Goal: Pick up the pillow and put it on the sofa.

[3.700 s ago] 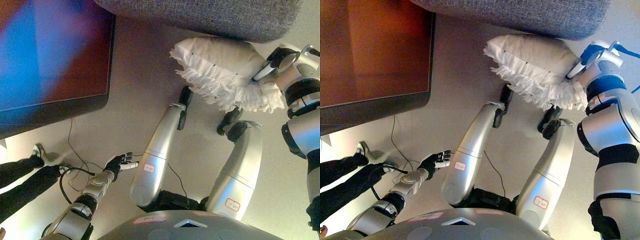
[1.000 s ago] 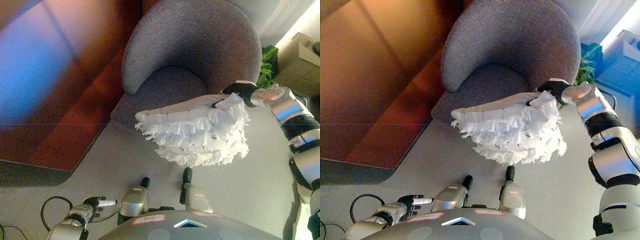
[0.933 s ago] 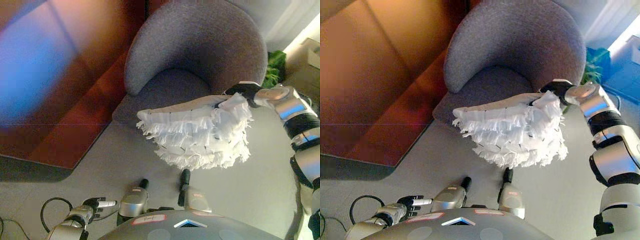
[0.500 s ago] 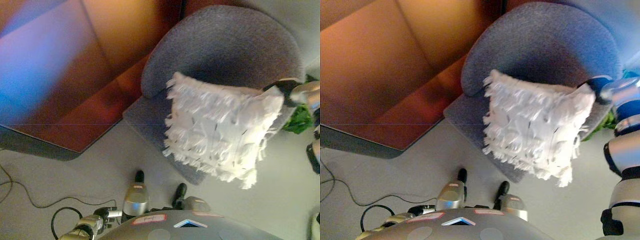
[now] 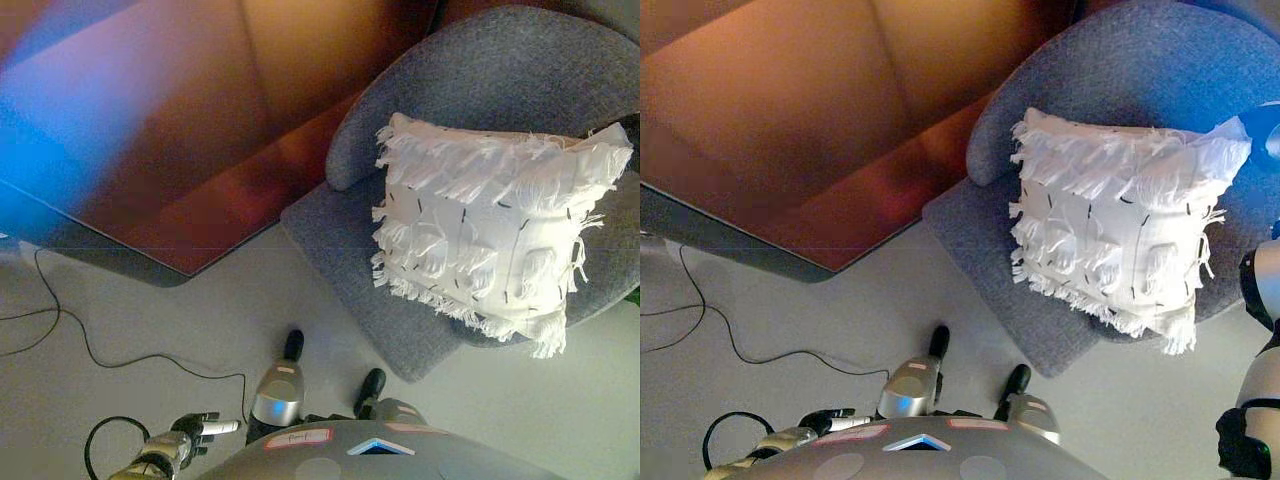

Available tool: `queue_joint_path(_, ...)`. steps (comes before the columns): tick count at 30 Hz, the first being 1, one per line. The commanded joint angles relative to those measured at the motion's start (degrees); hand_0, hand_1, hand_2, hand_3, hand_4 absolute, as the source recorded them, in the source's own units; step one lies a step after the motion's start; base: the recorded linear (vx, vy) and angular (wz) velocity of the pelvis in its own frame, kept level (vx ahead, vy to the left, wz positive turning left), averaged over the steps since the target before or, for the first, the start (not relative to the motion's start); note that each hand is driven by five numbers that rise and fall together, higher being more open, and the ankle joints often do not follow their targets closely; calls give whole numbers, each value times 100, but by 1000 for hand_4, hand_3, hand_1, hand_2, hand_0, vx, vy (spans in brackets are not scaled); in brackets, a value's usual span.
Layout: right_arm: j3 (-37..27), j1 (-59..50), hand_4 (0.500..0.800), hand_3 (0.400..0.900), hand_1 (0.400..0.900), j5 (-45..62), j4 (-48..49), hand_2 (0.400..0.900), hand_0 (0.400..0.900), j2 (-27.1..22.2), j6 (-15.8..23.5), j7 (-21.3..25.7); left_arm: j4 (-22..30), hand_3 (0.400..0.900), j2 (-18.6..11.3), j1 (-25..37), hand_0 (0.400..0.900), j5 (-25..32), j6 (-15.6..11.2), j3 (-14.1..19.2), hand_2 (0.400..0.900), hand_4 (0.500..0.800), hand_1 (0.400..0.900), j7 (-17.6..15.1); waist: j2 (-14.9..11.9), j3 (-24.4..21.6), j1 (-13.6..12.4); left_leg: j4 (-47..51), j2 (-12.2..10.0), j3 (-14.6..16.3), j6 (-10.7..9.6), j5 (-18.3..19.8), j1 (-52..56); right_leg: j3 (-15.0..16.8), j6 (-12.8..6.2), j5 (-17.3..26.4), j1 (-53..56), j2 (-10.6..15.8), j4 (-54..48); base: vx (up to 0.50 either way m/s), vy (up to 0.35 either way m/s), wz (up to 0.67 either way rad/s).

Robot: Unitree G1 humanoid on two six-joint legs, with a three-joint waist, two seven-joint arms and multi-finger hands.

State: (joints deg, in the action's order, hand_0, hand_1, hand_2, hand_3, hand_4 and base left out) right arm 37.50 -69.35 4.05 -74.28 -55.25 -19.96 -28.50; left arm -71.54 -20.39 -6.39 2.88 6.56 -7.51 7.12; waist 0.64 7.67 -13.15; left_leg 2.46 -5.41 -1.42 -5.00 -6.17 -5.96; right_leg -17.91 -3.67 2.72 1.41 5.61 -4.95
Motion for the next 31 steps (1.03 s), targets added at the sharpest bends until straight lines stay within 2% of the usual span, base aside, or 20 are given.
queue_joint_path(1, 273, -1103, 800, 900, 900, -364, -8, 900, 900, -560, 154, 499, -324, 900, -282, -214, 900, -143, -144, -245, 900, 800, 900, -105, -217, -362, -82, 107, -441, 49, -366, -190, 218, 114, -79, -83, -52, 136, -5, 75, -39, -6)
queue_joint_path(13, 215, -939, 800, 900, 900, -536, -21, 900, 900, -635, 90, 579, -484, 900, -243, -187, 900, -282, -134, -194, 900, 800, 900, -255, -344, -459, -7, 39, -490, 143, -370, -25, 439, 179, -47, -158, 139, 84, -5, 39, -13, -8)
queue_joint_path(24, 227, -868, 800, 900, 900, -587, -42, 900, 900, -918, -31, 666, -555, 900, -311, -95, 900, -288, -86, -185, 900, 800, 900, -246, -441, -549, 238, 74, -472, 400, -314, 189, 735, 361, -86, -149, 241, 81, -5, 2, 7, -15)
queue_joint_path(27, 151, -821, 800, 900, 900, -421, -33, 900, 900, -1107, 46, 716, -592, 900, -336, -57, 900, -249, -114, -165, 900, 800, 900, -213, -482, -600, 337, 117, -464, 486, -297, 228, 817, 426, -101, -137, 252, 73, -5, -19, 16, -10)
queue_joint_path(31, -233, -382, 800, 900, 900, 332, 294, 900, 900, -1378, 555, 640, -602, 900, -360, -1, 900, -155, -232, -77, 900, 800, 900, -104, -540, -631, 511, 70, -426, 568, -270, 268, 863, 522, -123, -102, 263, 72, -5, -43, 33, -10)
